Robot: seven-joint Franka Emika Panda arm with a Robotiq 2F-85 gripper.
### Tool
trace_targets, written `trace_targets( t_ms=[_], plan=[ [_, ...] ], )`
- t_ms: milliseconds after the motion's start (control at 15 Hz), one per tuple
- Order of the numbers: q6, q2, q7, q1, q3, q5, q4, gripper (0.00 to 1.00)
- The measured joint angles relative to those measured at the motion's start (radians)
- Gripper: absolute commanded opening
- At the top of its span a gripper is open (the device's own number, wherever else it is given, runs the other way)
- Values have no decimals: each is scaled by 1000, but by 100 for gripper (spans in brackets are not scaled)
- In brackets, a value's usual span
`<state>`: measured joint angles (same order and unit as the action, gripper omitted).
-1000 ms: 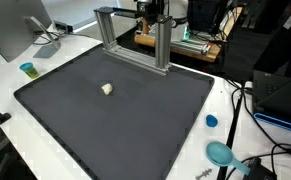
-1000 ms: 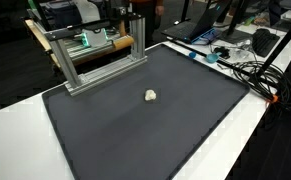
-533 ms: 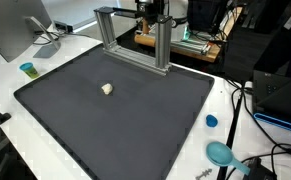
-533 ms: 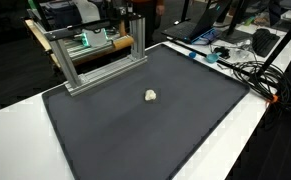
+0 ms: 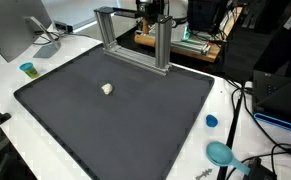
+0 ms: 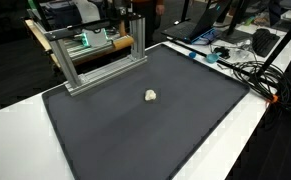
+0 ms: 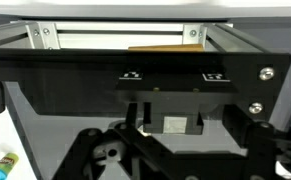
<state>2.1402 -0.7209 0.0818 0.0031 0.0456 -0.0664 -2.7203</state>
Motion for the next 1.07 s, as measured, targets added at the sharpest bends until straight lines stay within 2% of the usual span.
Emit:
trace_targets(
  t_ms=[133, 400, 1067],
  plan=[
    [0, 0, -14, 0, -3, 0, -1, 77],
    [0, 0, -19, 0, -11, 0, -5, 81],
    [30, -8, -59, 2, -31, 3, -24, 78]
  ],
)
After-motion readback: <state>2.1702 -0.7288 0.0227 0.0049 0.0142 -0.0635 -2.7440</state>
